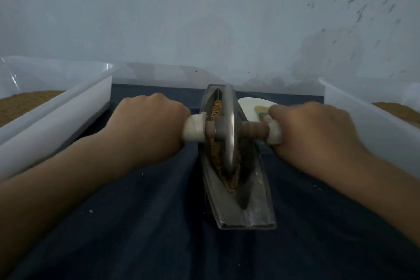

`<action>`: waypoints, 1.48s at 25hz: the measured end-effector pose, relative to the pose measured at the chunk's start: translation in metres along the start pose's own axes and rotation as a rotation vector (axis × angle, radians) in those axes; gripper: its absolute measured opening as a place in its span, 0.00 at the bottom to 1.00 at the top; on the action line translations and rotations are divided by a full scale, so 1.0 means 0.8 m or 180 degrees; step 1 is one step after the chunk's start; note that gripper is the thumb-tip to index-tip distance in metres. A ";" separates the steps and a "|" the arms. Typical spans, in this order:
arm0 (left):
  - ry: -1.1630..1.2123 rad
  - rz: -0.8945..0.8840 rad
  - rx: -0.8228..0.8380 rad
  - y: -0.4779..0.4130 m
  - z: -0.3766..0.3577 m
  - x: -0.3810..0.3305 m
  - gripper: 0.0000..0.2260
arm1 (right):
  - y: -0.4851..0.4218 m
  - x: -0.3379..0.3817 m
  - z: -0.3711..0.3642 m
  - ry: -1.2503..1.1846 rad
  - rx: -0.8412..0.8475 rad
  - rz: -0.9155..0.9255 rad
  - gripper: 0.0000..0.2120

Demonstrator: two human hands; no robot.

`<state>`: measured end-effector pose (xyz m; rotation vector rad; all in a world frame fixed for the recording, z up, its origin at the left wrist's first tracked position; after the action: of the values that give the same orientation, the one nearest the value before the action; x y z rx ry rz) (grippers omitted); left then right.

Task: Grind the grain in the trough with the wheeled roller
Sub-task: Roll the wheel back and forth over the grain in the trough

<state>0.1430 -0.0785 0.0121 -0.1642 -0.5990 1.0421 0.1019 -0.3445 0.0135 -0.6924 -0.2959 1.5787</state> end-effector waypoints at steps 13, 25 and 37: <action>-0.0107 -0.0332 -0.0339 0.020 0.018 -0.005 0.09 | -0.002 -0.001 0.005 -0.0361 0.0473 0.0072 0.09; 0.0135 0.0310 -0.0123 -0.071 -0.032 -0.003 0.05 | -0.106 0.031 -0.037 -0.0355 0.0662 0.0187 0.06; -0.0215 -0.0239 -0.0407 0.021 0.035 -0.006 0.12 | 0.018 -0.008 0.006 -0.0428 0.0254 0.0236 0.10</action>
<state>0.1132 -0.0778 0.0270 -0.2176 -0.7282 0.9401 0.0872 -0.3519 0.0108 -0.5419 -0.3074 1.7021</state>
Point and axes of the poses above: each hand's wrist, its own y-axis away from the middle knuckle, its own z-axis out of the back of the hand, x = y × z, the point moved 2 cm from there along -y, towards the middle knuckle, and after that the axes turned 6 degrees about -z, right-handed, at the moved point
